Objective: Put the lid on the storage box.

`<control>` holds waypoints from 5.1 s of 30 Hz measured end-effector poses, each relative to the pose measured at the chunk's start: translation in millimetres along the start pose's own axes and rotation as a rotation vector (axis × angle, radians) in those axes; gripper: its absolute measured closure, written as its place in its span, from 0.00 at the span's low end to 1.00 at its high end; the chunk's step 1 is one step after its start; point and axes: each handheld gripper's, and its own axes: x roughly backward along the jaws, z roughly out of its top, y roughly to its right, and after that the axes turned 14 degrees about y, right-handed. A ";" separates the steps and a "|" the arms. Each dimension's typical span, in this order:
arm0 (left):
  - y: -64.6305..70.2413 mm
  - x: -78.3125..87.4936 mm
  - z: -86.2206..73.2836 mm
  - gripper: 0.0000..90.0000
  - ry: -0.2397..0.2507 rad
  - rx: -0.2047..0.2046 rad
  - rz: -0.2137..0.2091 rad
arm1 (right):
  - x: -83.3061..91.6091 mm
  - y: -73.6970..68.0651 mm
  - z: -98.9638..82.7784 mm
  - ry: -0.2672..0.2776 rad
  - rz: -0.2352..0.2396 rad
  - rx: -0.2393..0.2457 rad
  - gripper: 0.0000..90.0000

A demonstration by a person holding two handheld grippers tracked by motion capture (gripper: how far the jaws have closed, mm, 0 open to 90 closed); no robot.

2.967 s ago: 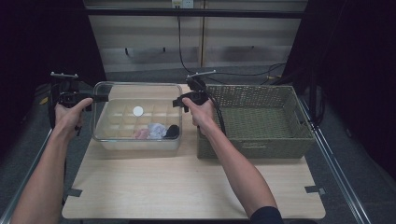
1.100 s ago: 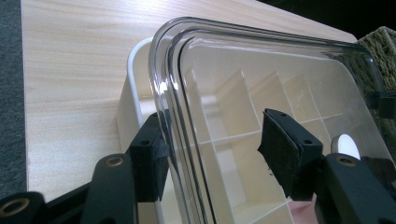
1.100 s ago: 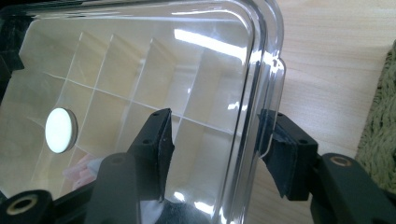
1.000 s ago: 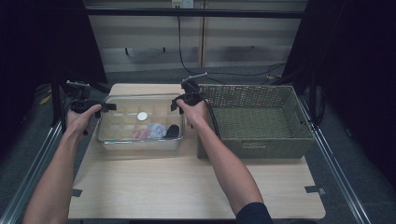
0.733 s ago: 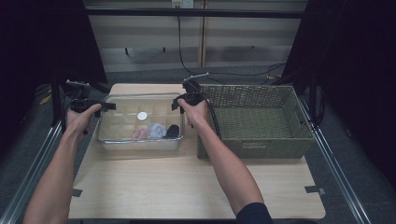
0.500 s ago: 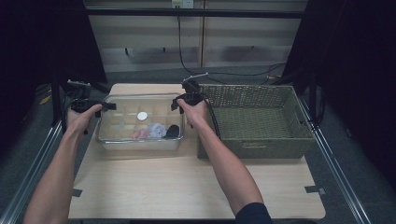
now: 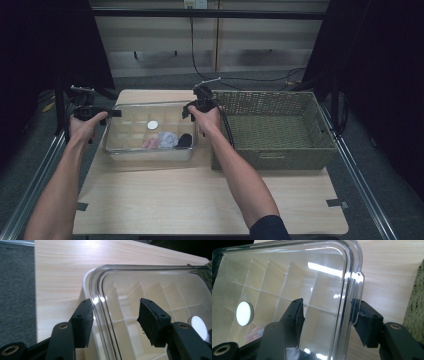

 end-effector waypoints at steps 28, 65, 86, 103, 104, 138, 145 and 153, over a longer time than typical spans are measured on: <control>-11.7 16.6 -21.1 0.53 -0.011 0.026 -0.016 | -3.8 -4.1 -1.1 -0.039 -0.044 0.038 0.46; -10.8 21.6 -25.6 0.69 0.013 0.029 -0.008 | 3.9 -16.8 -4.3 -0.056 -0.106 0.145 0.52; 2.2 46.3 -51.0 0.51 -0.042 -0.007 -0.059 | 14.4 -23.5 -14.6 -0.114 -0.137 0.172 0.50; 0.8 36.6 -40.0 0.67 0.017 0.008 0.013 | 7.2 -33.7 -17.2 -0.123 -0.169 0.182 0.49; 0.4 35.9 -39.4 0.67 0.025 0.019 0.013 | 7.7 -33.3 -17.0 -0.117 -0.164 0.175 0.49; -4.0 43.5 -37.7 0.41 0.060 0.021 0.011 | 24.1 -15.8 -4.0 -0.042 -0.054 0.143 0.31; 1.7 53.8 -39.2 0.38 0.054 -0.027 0.016 | 37.7 -8.7 -7.3 0.002 0.009 0.158 0.32; 10.4 62.9 -43.8 0.45 0.064 -0.053 -0.005 | 51.7 -5.6 -15.7 0.061 0.086 0.200 0.30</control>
